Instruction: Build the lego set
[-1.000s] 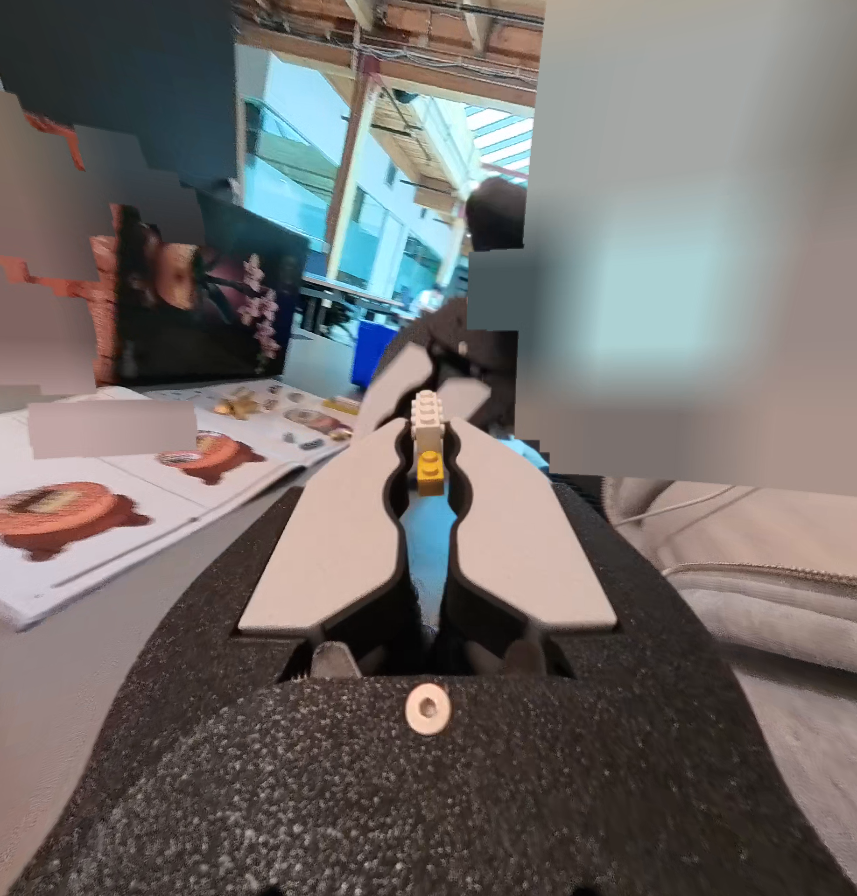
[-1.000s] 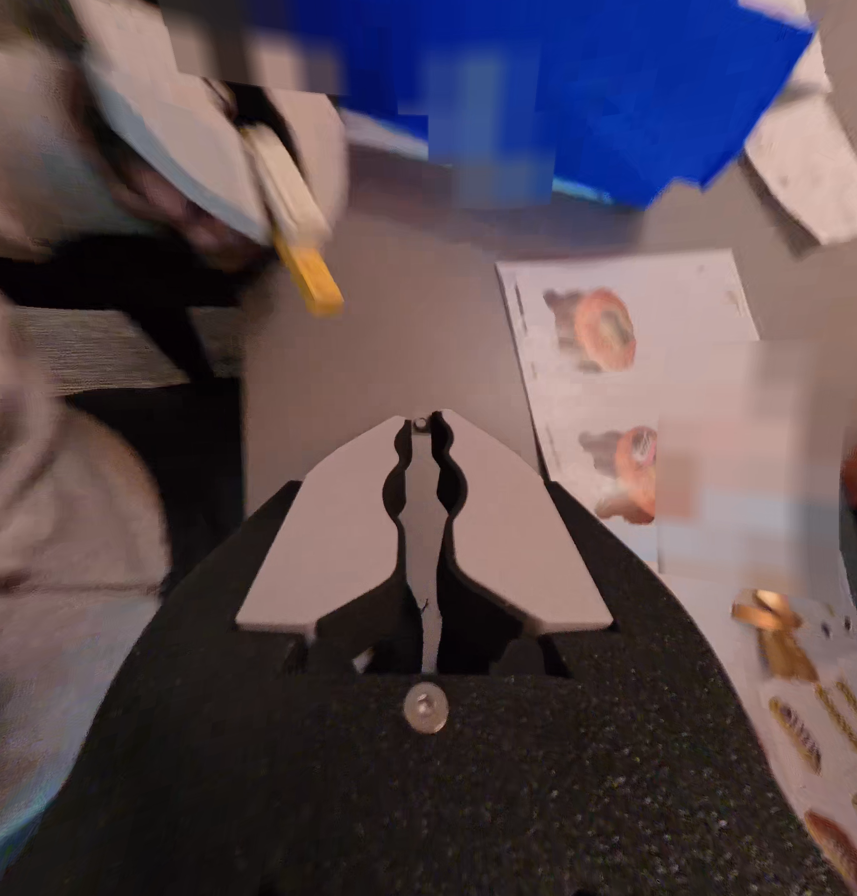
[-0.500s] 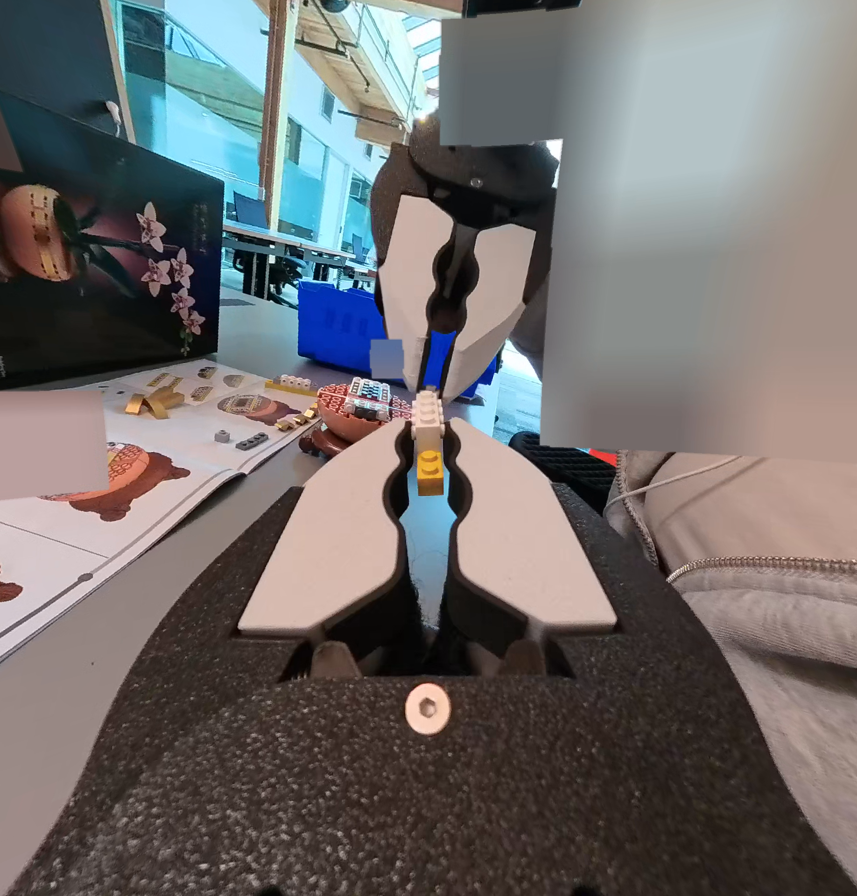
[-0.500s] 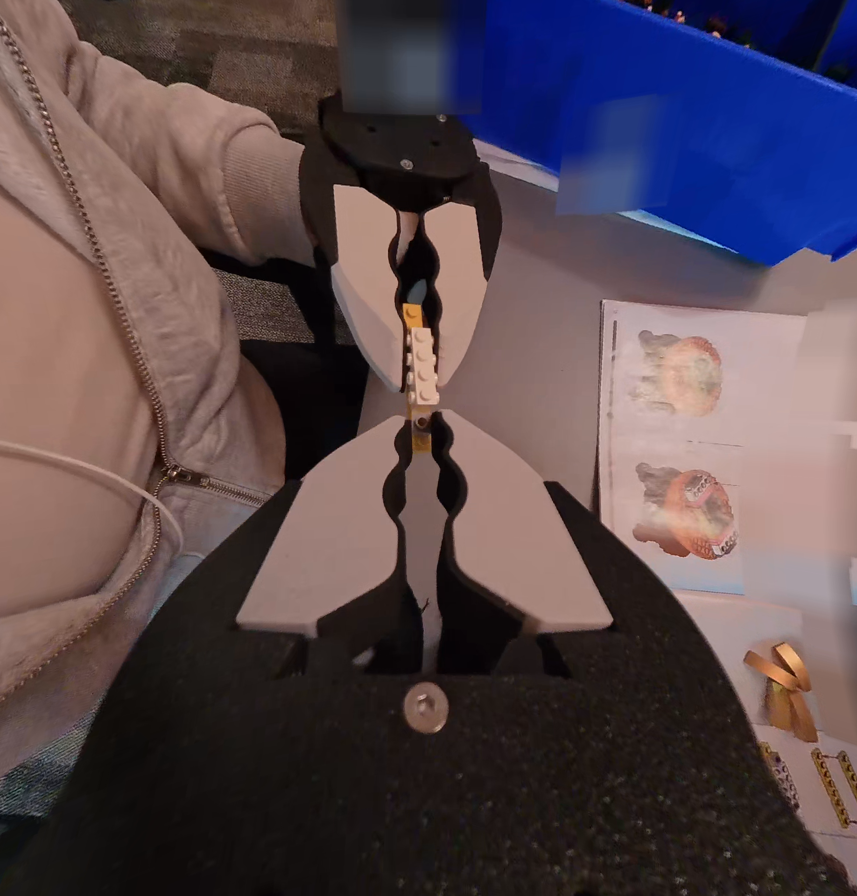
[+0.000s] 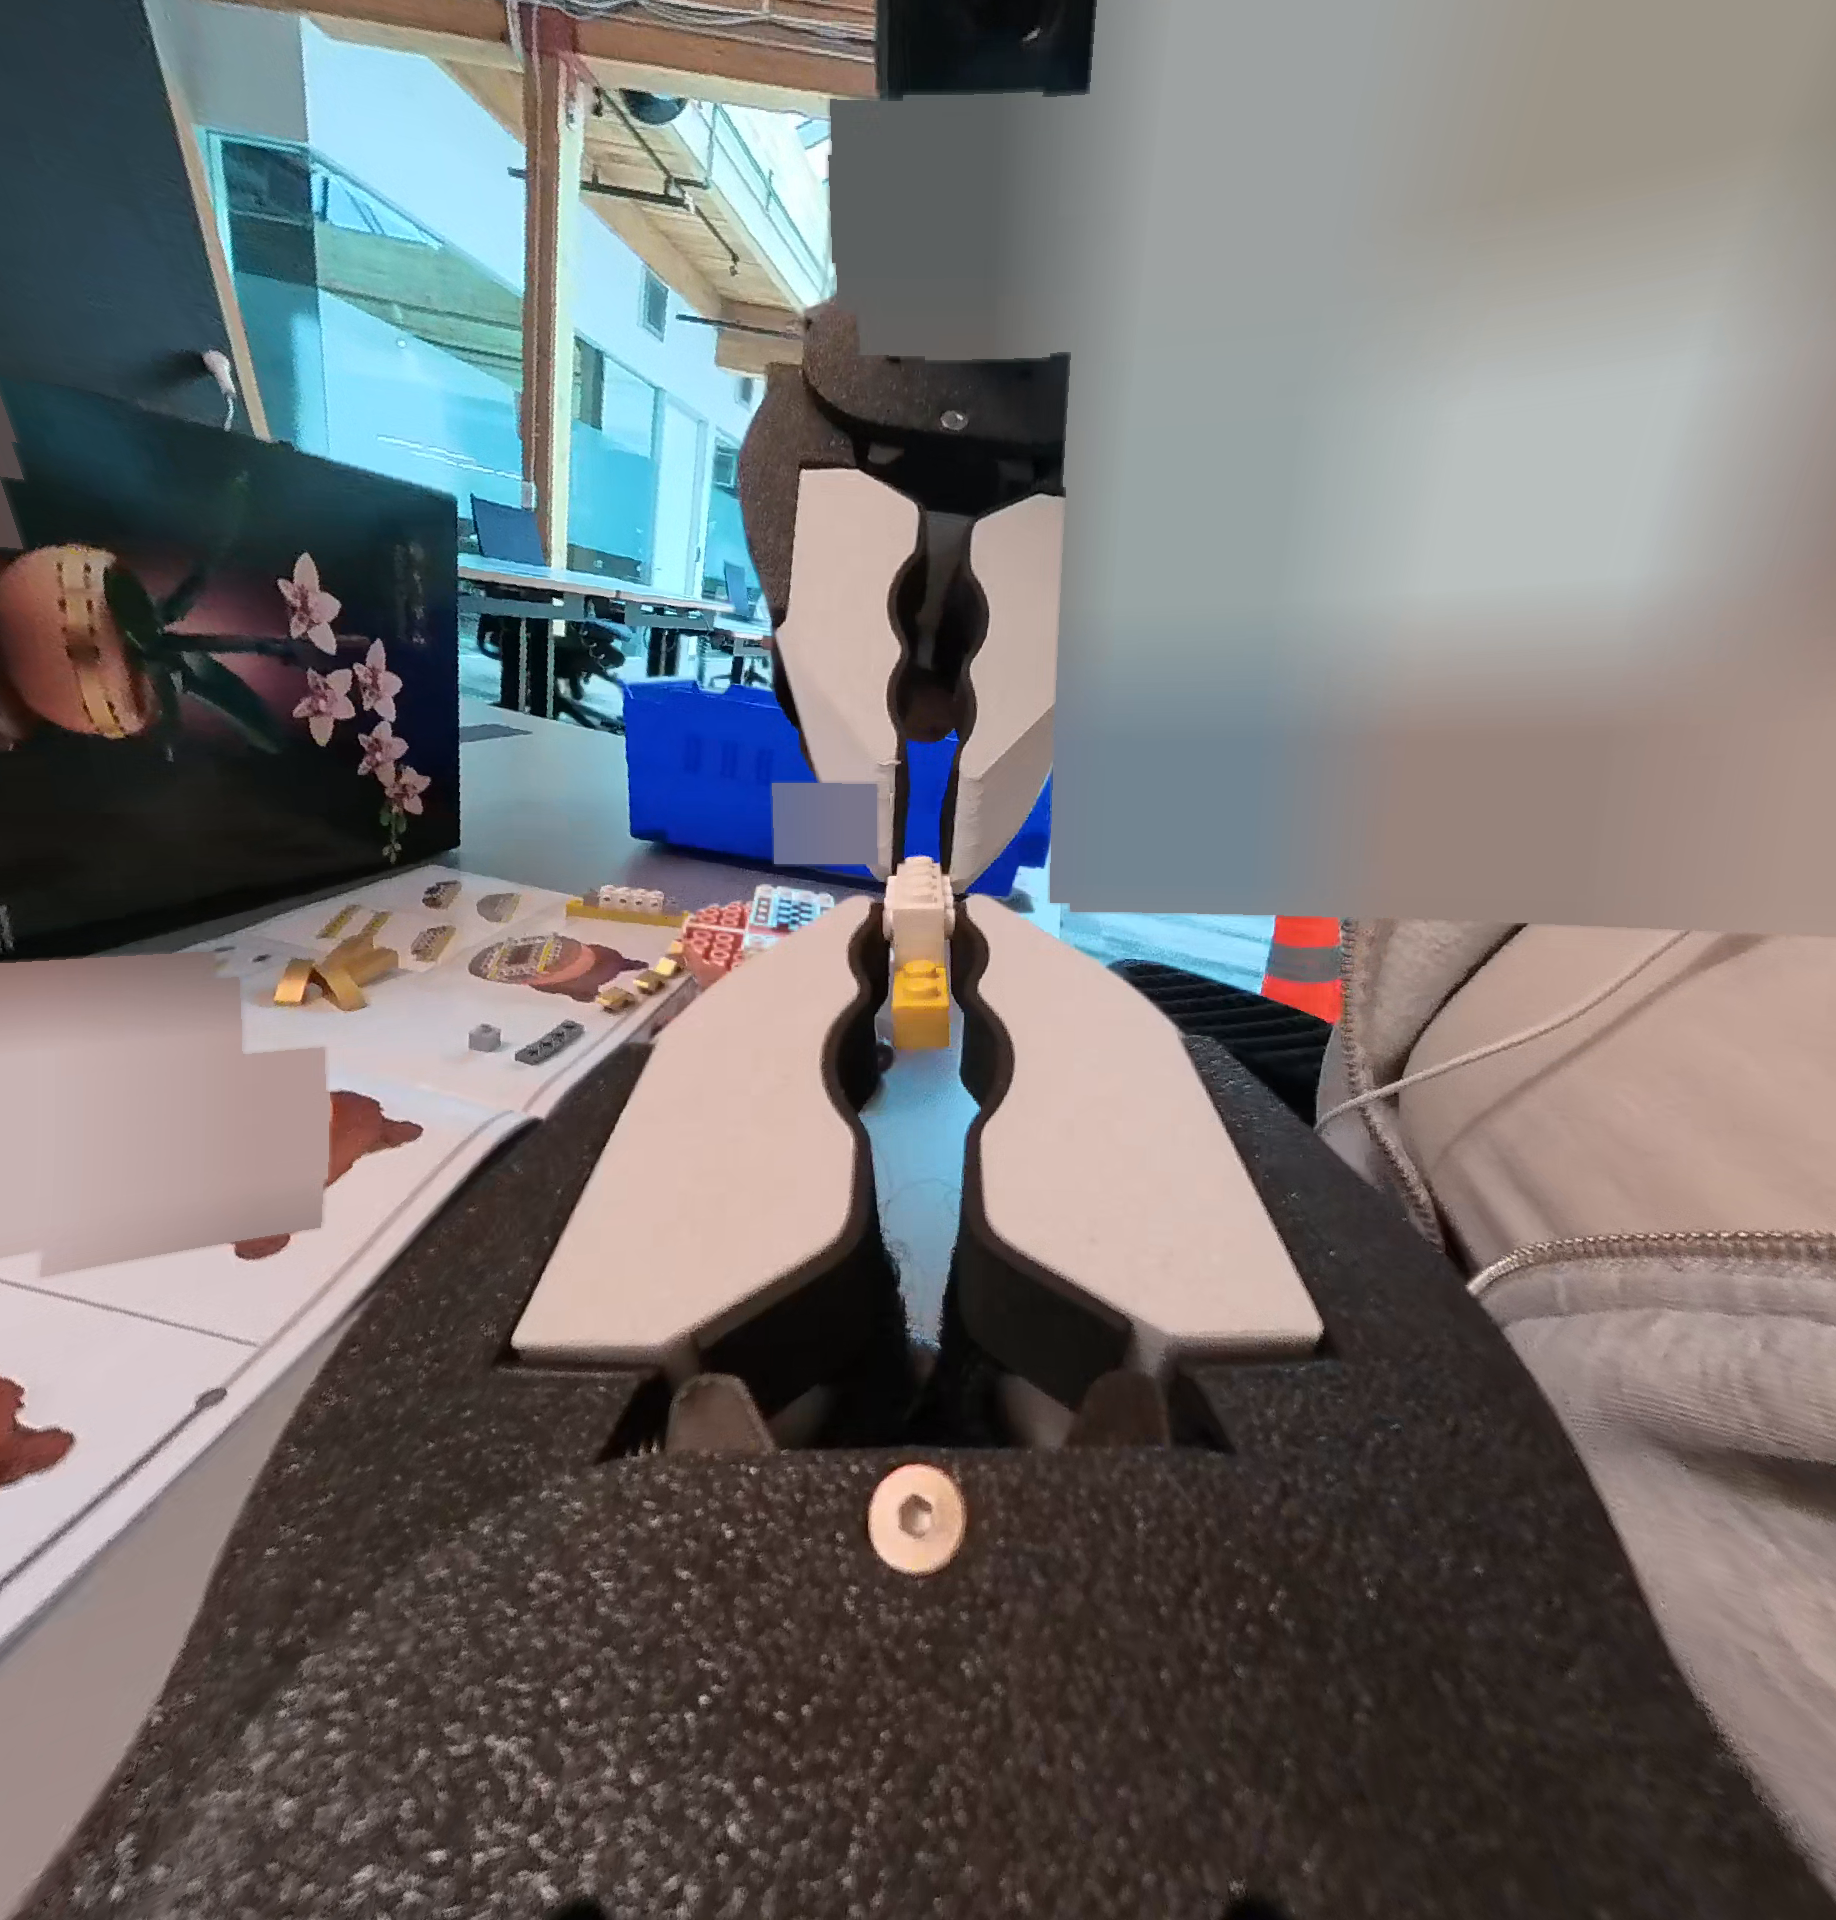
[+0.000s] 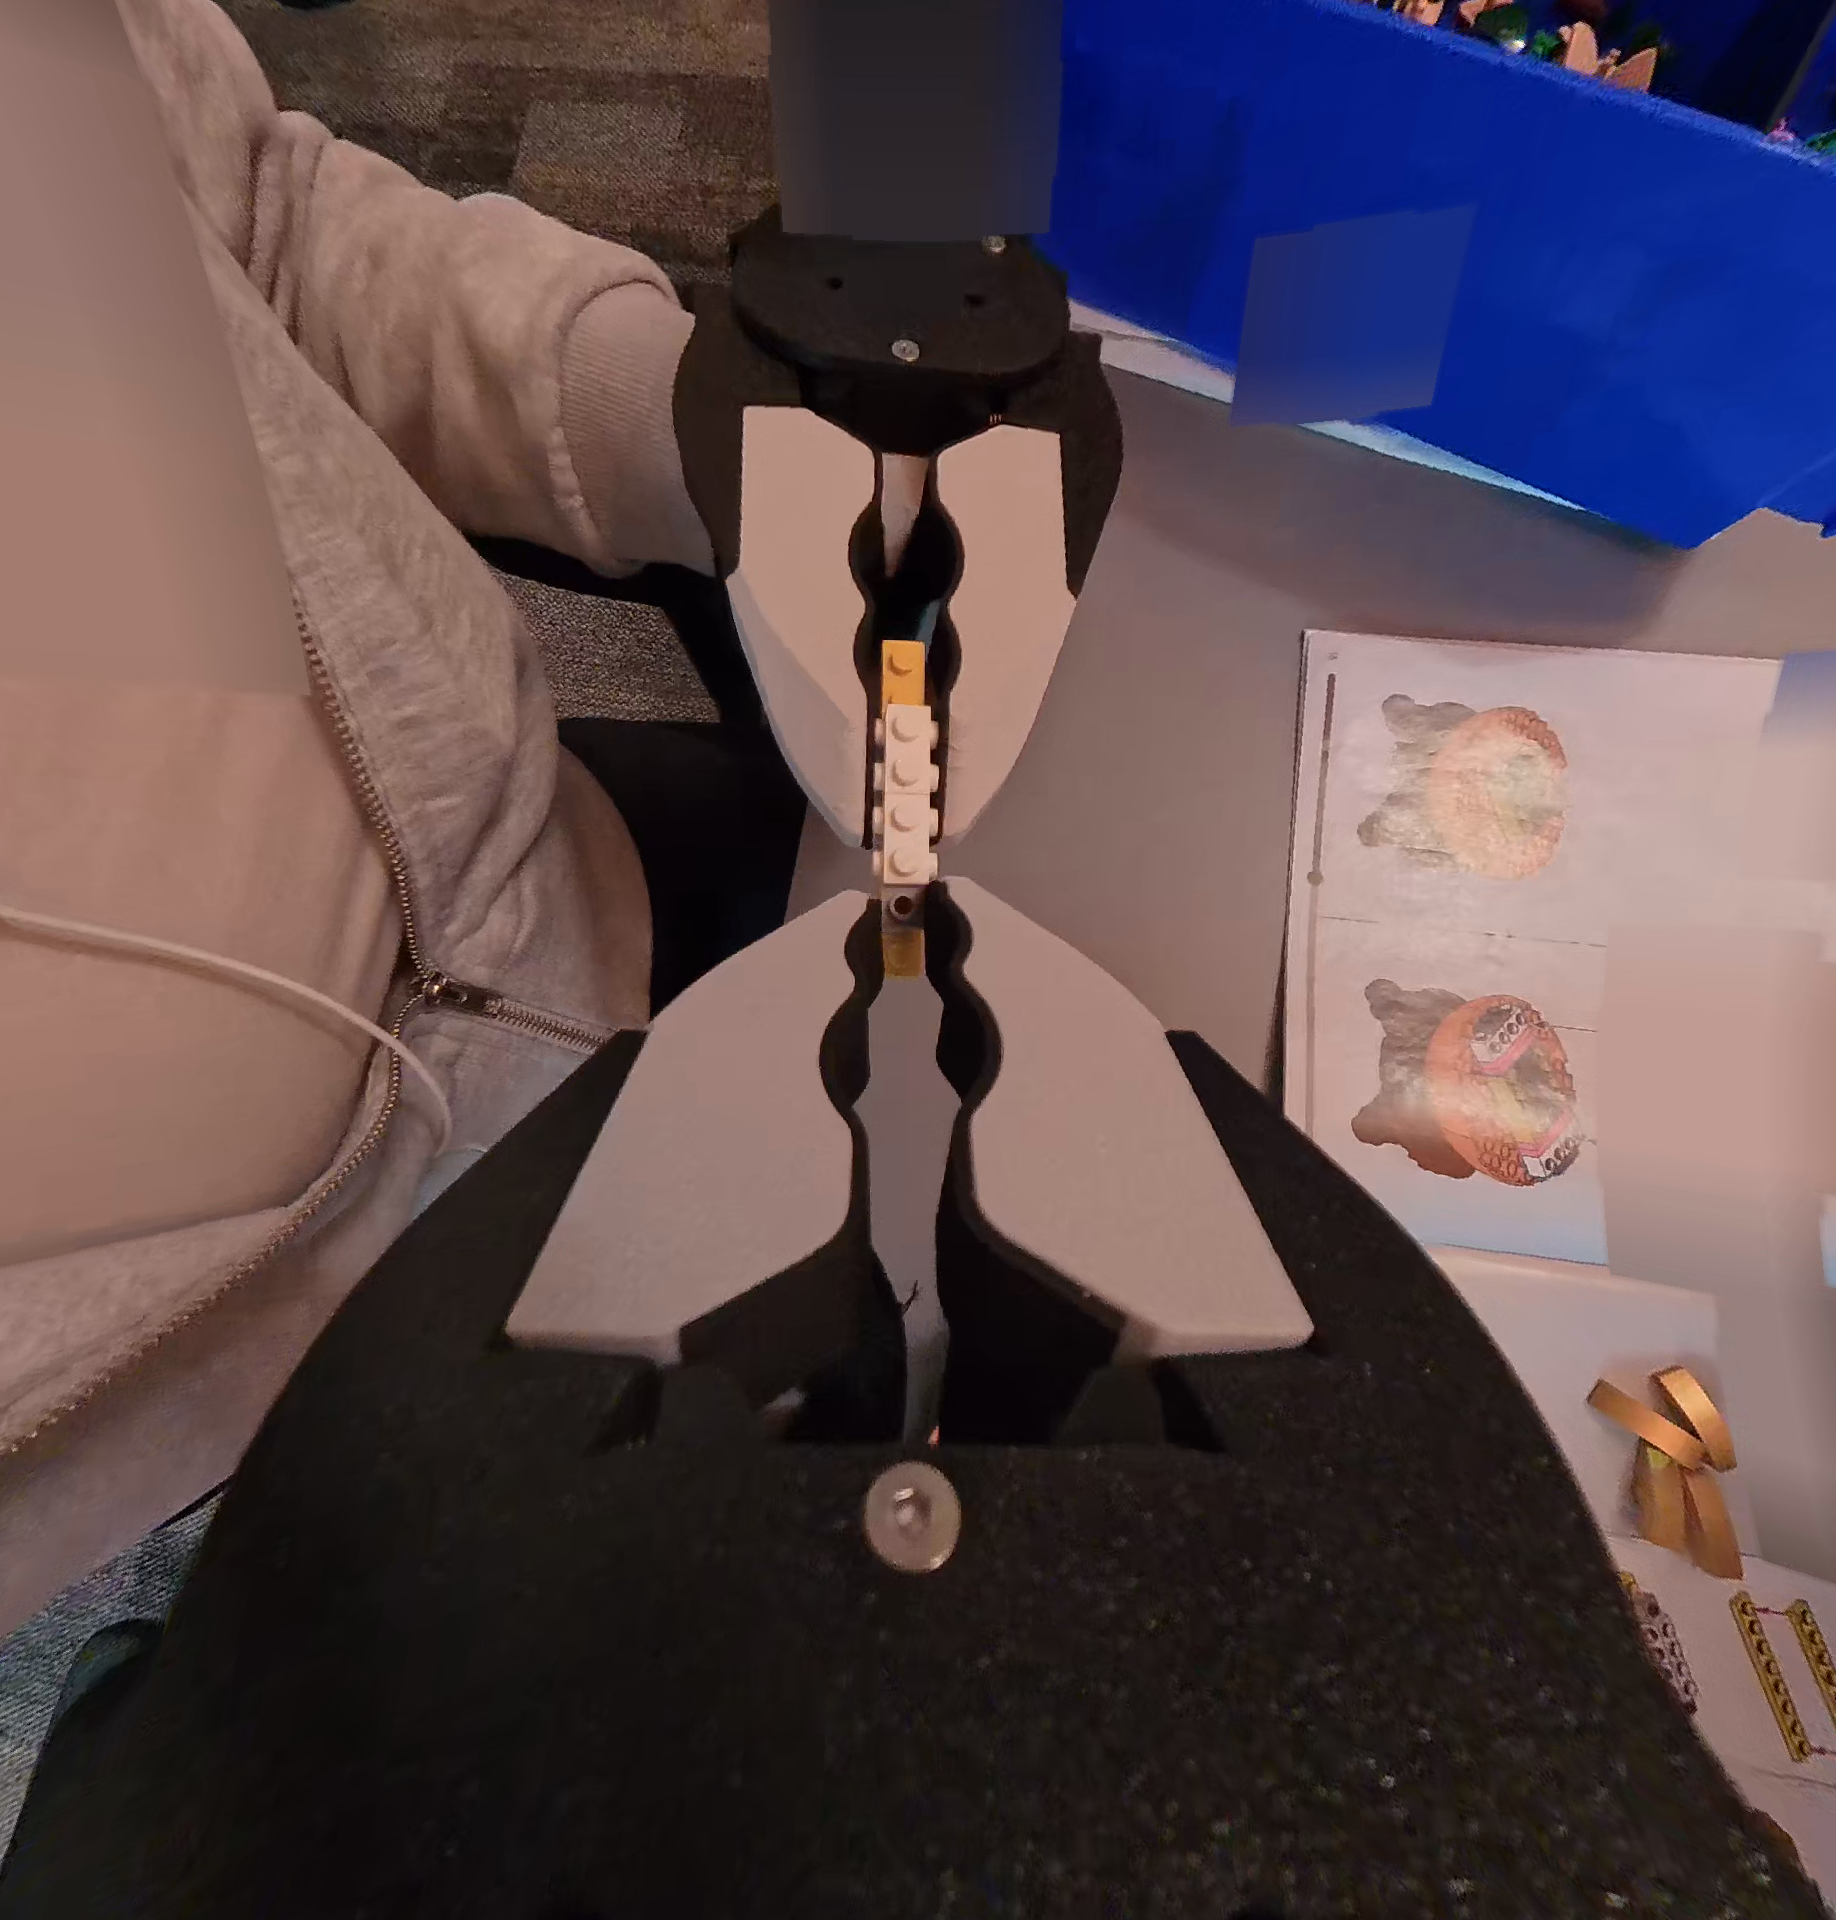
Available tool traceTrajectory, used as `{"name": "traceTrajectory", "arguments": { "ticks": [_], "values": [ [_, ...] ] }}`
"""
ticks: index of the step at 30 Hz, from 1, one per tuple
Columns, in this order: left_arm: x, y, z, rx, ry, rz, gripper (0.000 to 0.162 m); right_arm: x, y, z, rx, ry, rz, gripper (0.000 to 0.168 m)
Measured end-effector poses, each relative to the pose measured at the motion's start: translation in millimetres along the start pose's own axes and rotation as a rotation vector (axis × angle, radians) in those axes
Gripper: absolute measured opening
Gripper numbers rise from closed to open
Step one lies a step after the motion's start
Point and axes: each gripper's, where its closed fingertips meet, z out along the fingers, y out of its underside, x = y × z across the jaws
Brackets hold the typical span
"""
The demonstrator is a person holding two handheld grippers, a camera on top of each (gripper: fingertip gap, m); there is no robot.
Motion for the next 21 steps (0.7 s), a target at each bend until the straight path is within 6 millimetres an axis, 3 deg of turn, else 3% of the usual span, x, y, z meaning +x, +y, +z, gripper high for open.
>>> {"name": "traceTrajectory", "arguments": {
  "ticks": [10,21],
  "values": [
    [-5.1,-13.4,10.0,0.035,-0.001,0.024,0.010,6.5,-5.1,-14.9,-0.008,0.039,-0.012,0.008],
    [-5.1,-25.6,13.1,0.044,0.012,0.059,0.011,6.5,-8.8,-17.9,-0.006,0.075,-0.046,0.010]
  ]
}}
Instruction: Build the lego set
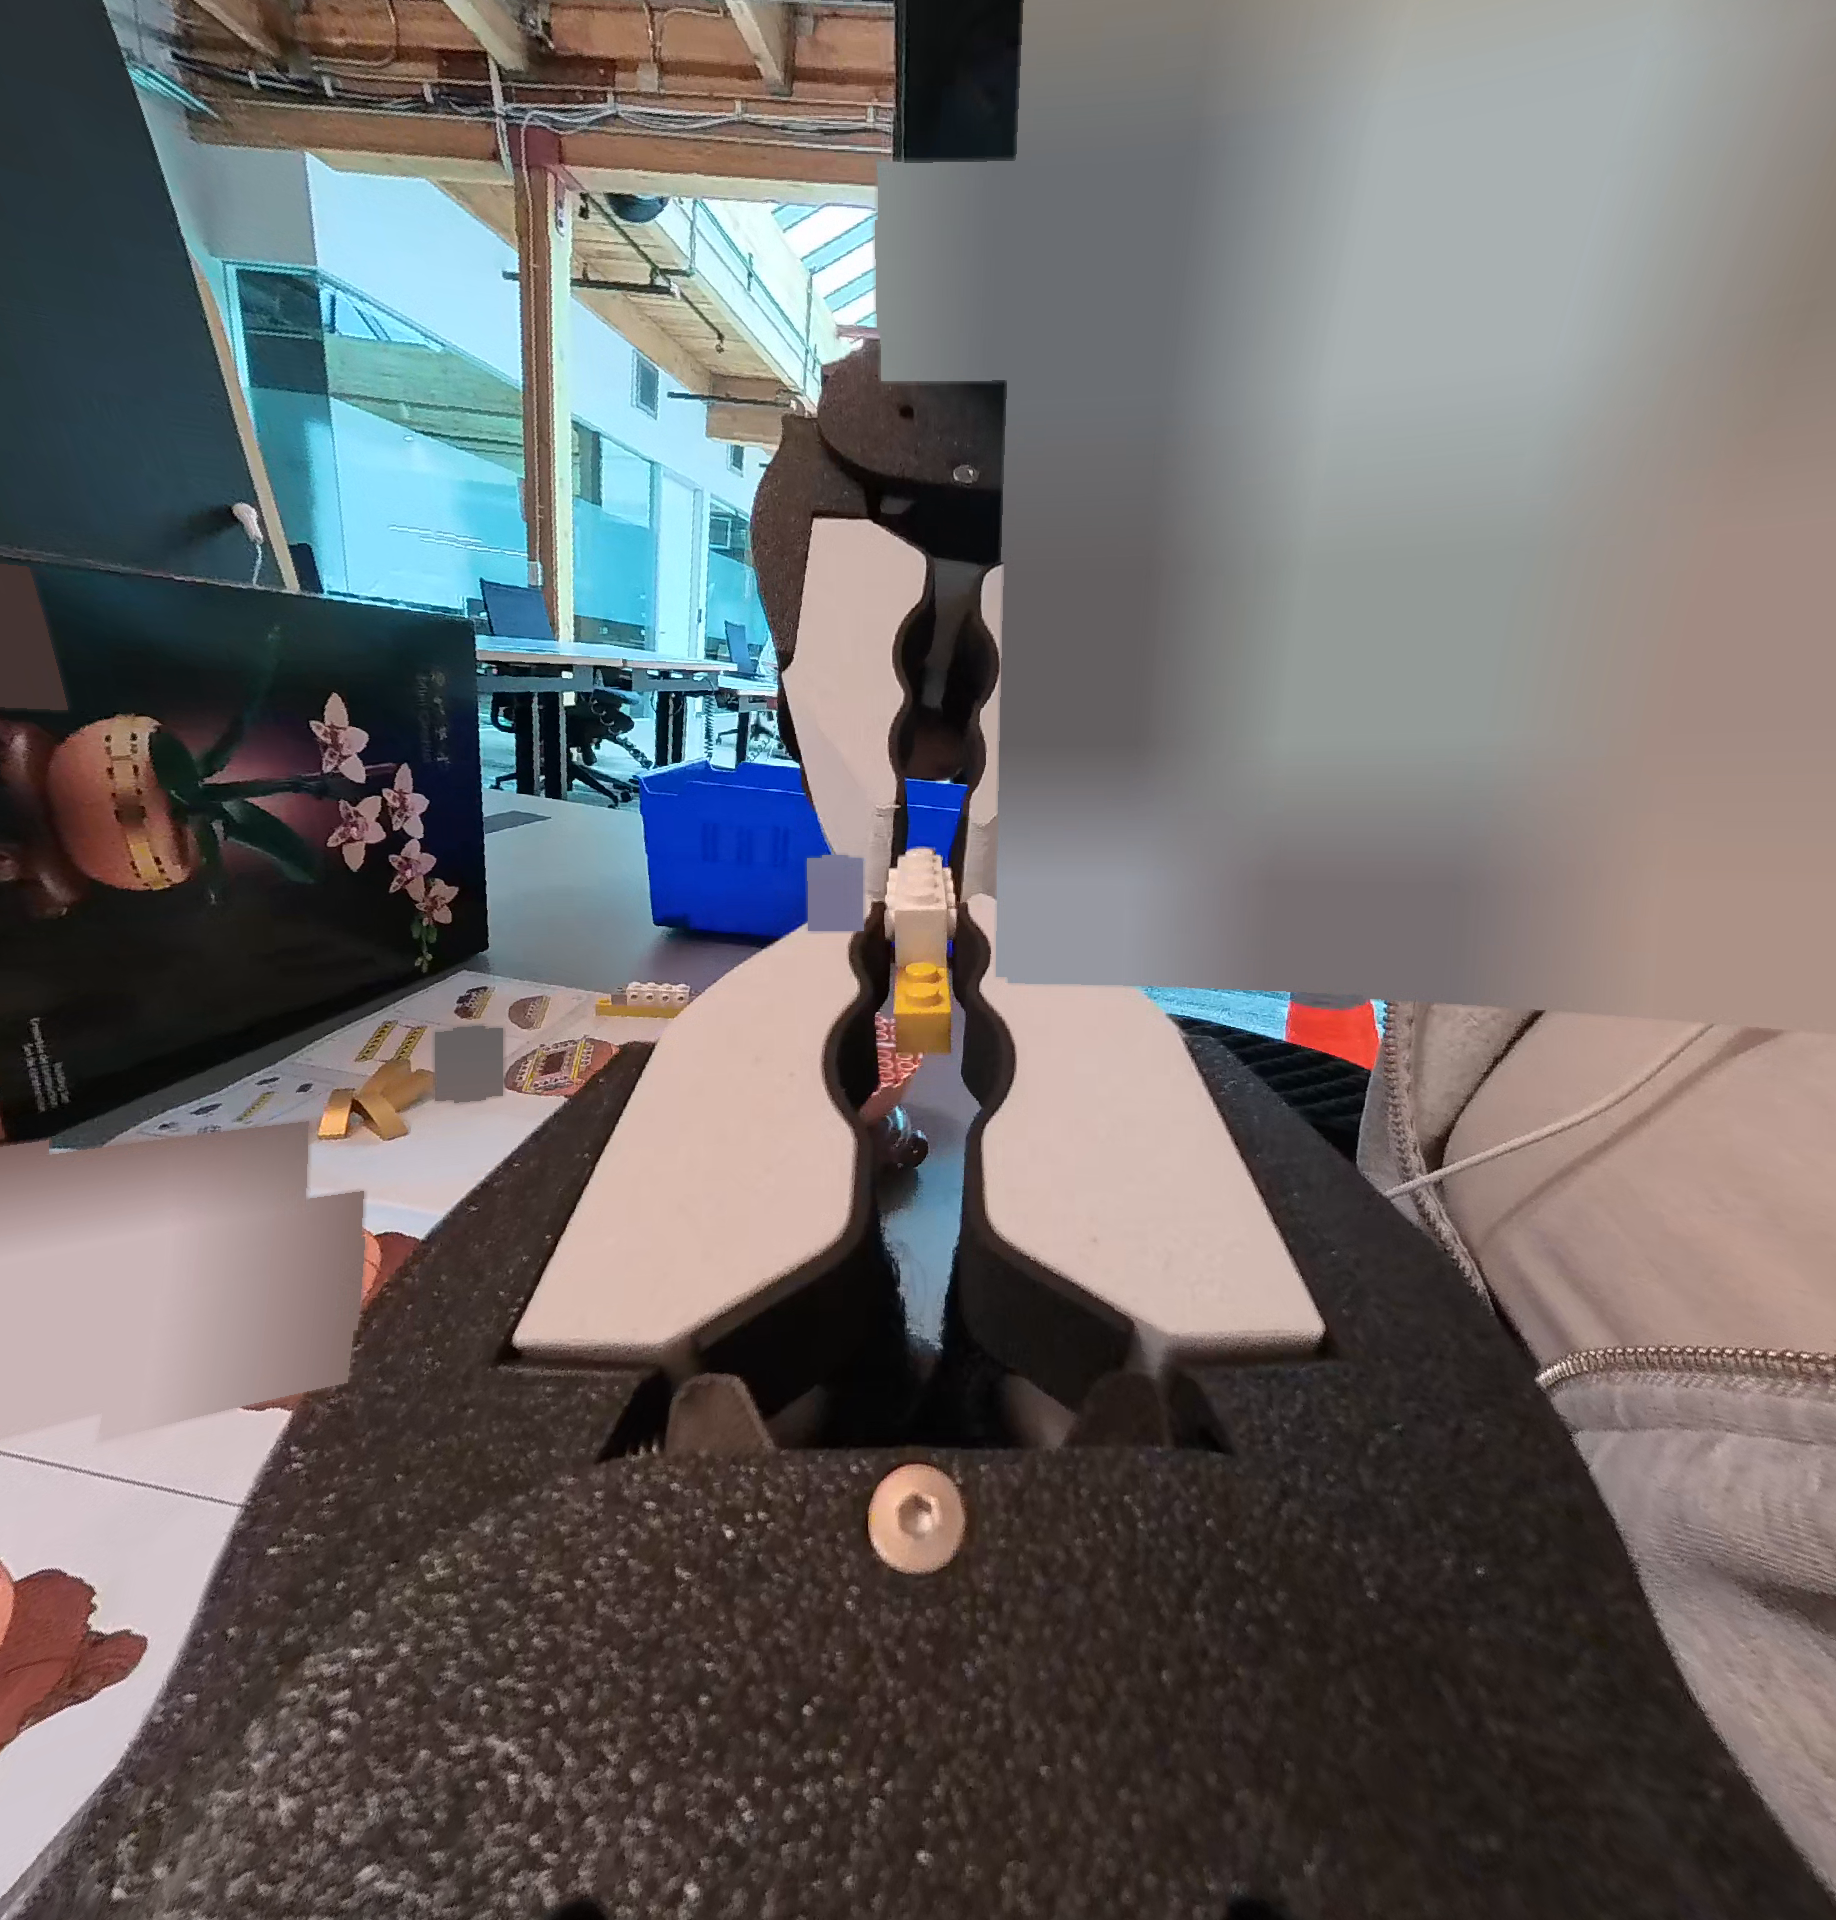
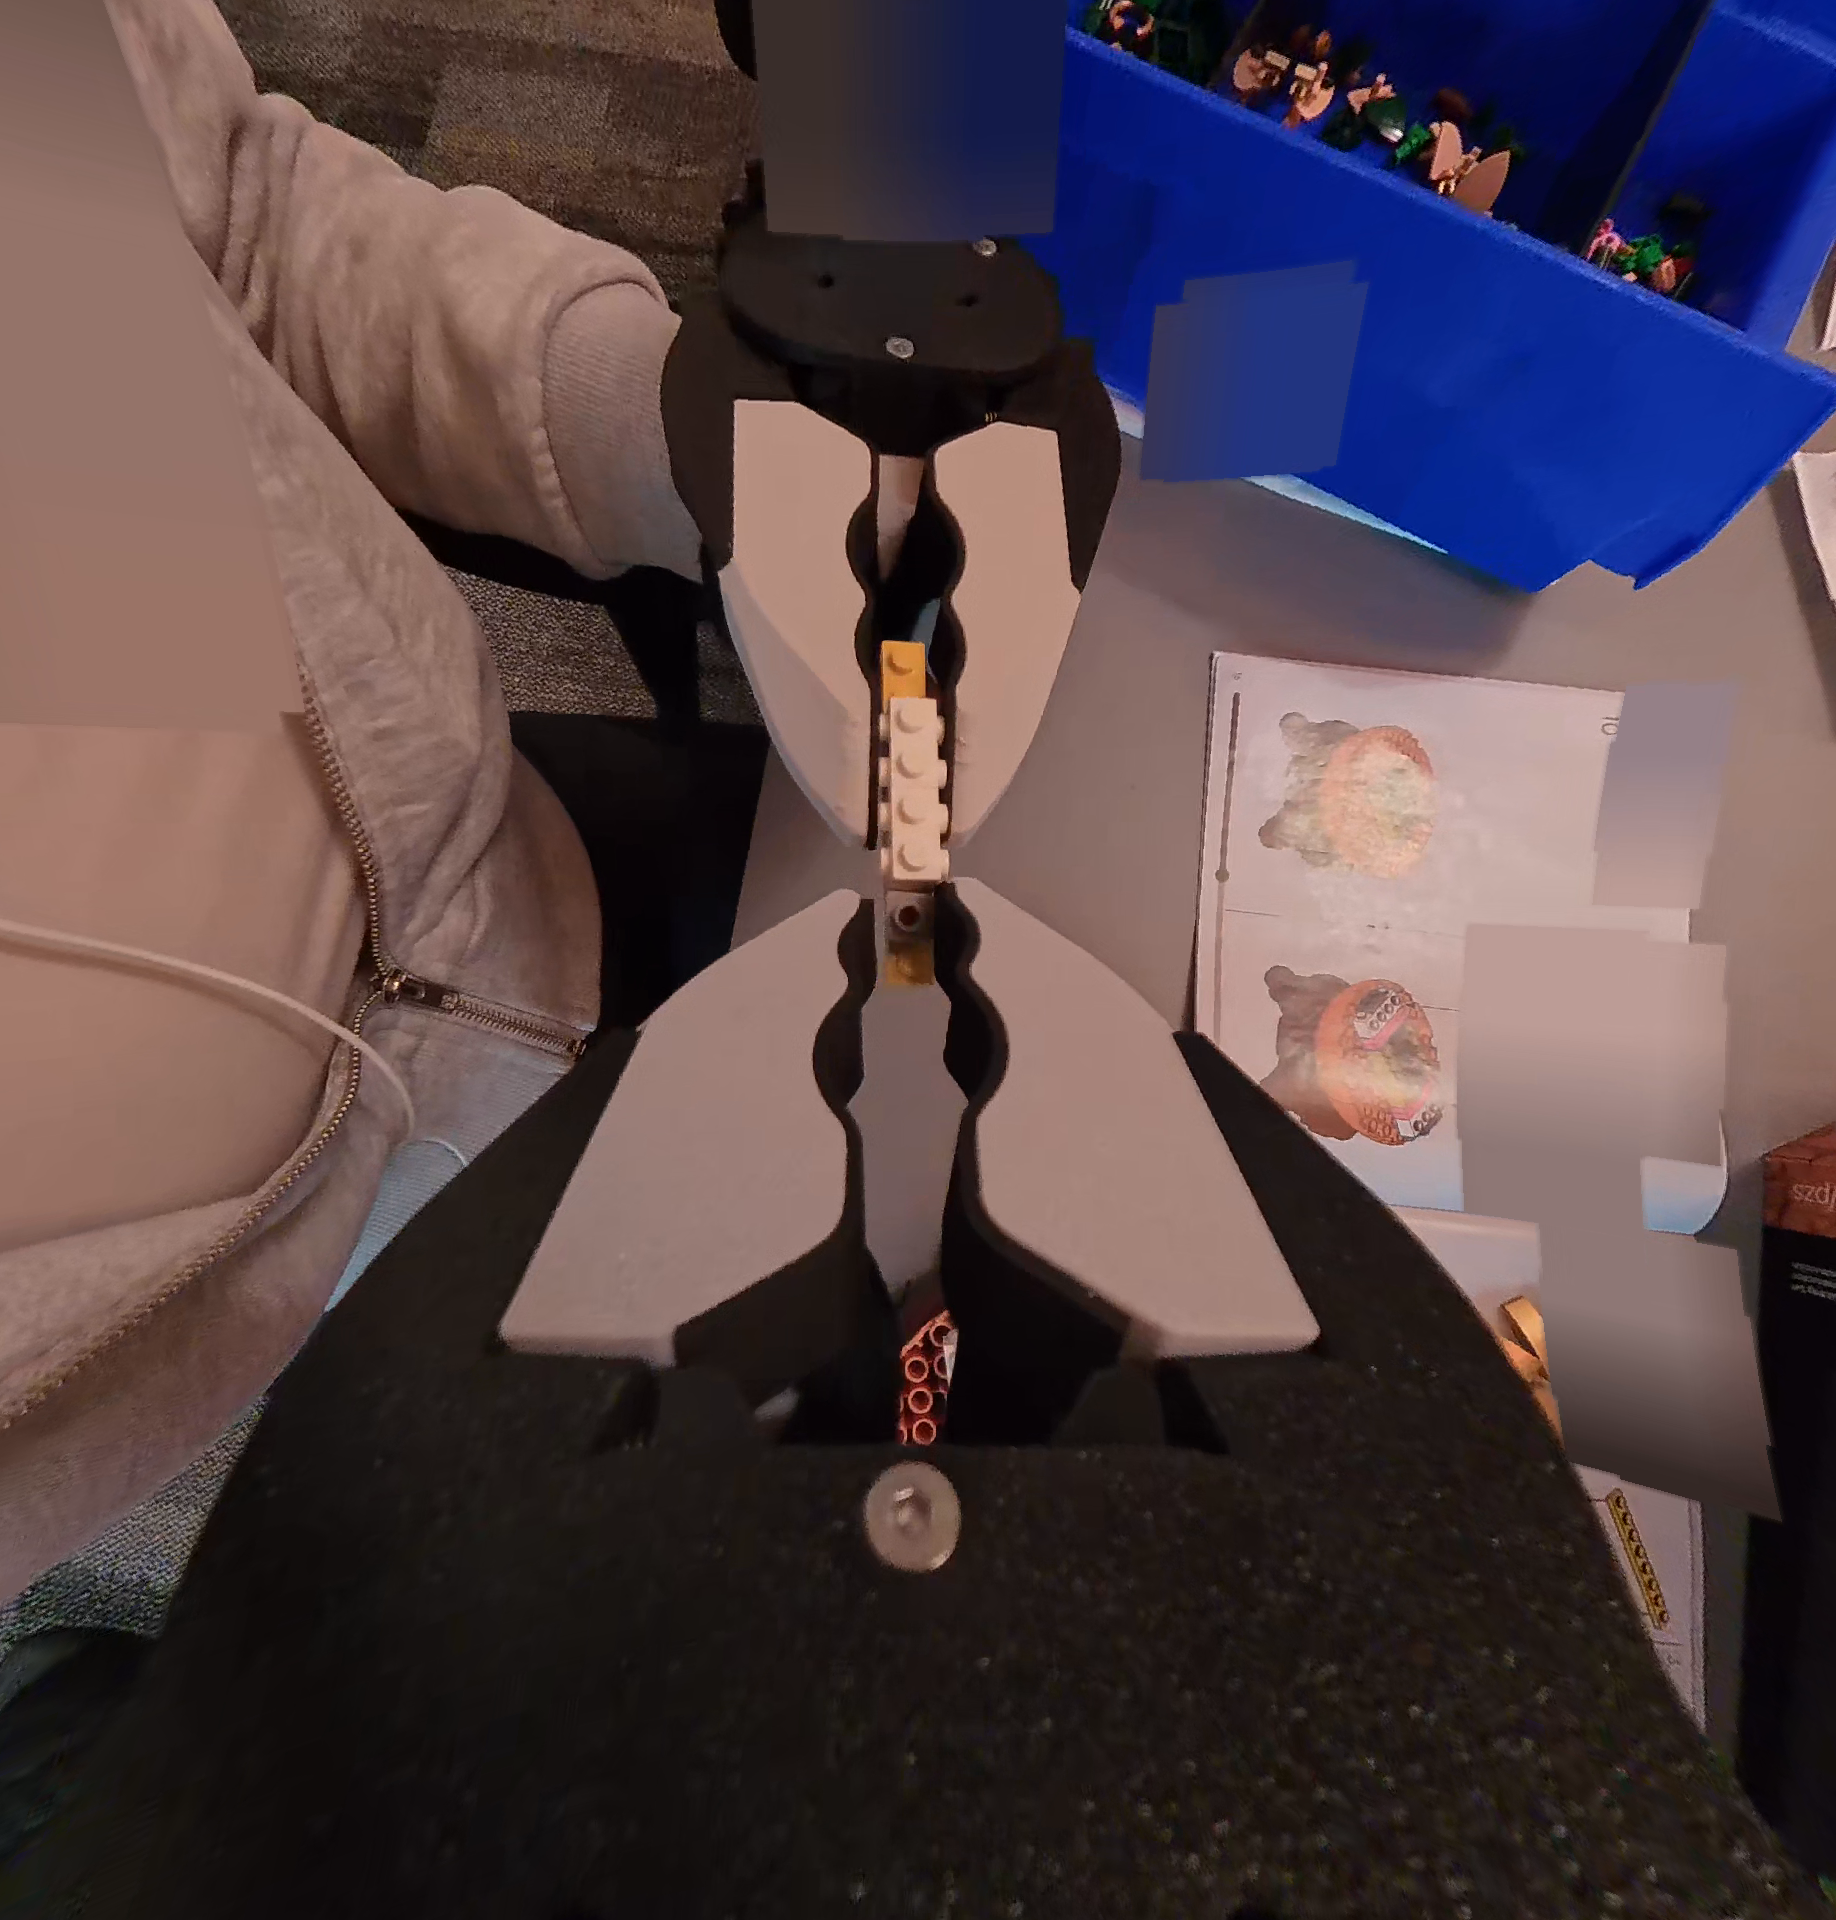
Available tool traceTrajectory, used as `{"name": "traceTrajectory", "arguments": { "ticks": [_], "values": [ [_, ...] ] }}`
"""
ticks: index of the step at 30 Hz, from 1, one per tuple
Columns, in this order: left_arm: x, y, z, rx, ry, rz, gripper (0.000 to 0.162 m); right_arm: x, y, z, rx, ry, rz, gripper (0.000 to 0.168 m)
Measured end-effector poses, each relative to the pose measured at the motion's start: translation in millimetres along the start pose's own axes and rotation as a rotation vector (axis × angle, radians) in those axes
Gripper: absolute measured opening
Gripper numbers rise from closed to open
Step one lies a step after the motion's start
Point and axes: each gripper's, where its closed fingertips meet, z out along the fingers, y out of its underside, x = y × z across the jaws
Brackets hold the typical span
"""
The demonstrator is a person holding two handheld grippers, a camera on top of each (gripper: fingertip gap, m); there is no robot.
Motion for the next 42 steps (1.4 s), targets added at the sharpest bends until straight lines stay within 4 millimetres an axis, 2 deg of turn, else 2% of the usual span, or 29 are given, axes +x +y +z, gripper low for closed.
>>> {"name": "traceTrajectory", "arguments": {
  "ticks": [12,15,18,20,22,26,31,34,42],
  "values": [
    [-1.4,-1.9,0.6,0.012,-0.001,0.003,0.011,1.2,-1.9,0.1,-0.006,0.011,-0.023,0.014],
    [-1.1,-5.4,0.8,0.025,0.009,-0.006,0.011,6.4,-5.1,-3.2,0.019,0.048,-0.023,0.024],
    [-2.4,-10.6,1.9,0.027,0.014,-0.009,0.011,13.3,-11.7,-13.7,0.093,0.117,-0.057,0.041],
    [-3.5,-18.2,2.1,0.042,0.023,-0.022,0.011,13.8,-17.1,-25.2,0.175,0.181,-0.160,0.050],
    [-4.4,-29.7,1.7,0.074,0.044,-0.069,0.010,11.0,-20.6,-38.2,0.251,0.287,-0.363,0.053],
    [-6.3,-51.9,4.8,0.084,0.079,-0.126,0.010,1.2,-44.6,-71.5,0.498,0.591,-0.757,0.042],
    [1.0,-79.0,14.4,0.085,0.119,-0.119,0.010,8.5,-50.8,-77.7,0.462,0.737,-0.947,0.043],
    [7.7,-89.1,20.6,0.089,0.145,-0.120,0.010,4.6,-58.3,-83.3,0.485,0.772,-1.012,0.039],
    [18.0,-94.9,30.2,0.104,0.195,-0.161,0.010,-7.1,-66.5,-88.6,0.502,0.848,-1.107,0.030]
  ]
}}
